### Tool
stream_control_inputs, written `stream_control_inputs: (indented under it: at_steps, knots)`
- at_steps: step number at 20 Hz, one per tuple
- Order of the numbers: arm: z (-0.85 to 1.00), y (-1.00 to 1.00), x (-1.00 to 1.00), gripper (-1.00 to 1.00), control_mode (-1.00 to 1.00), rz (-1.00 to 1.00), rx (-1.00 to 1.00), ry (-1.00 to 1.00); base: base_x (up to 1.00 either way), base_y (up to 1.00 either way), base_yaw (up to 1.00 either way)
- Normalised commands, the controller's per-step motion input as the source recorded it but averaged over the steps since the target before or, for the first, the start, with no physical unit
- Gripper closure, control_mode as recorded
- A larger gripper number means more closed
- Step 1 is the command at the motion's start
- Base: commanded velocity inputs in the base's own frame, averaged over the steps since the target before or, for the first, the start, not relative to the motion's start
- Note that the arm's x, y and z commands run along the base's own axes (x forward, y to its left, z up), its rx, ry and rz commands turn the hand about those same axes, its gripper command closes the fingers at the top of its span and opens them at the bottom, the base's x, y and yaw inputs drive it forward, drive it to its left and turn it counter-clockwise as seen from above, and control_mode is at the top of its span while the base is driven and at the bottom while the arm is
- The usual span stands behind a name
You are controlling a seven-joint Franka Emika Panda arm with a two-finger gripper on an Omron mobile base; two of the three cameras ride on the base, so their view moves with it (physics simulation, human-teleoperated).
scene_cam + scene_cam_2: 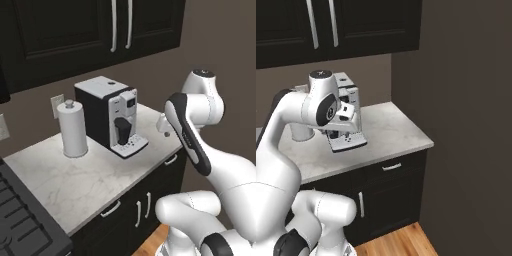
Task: Take a straw from the drawer in front and place it inside the glass cup on the dining counter.
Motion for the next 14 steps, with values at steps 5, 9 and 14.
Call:
stream_control_inputs:
  at_steps: [5,9,14]
  knots:
    - [0.00,0.00,0.00,-1.00,1.00,0.00,0.00,0.00,0.03,0.32,-0.11]
    - [-0.13,0.00,0.00,-1.00,-1.00,-0.01,0.04,0.03,0.00,0.03,-0.05]
    - [-0.63,-0.35,-0.16,-1.00,-1.00,-0.14,0.23,0.08,0.00,0.00,0.00]
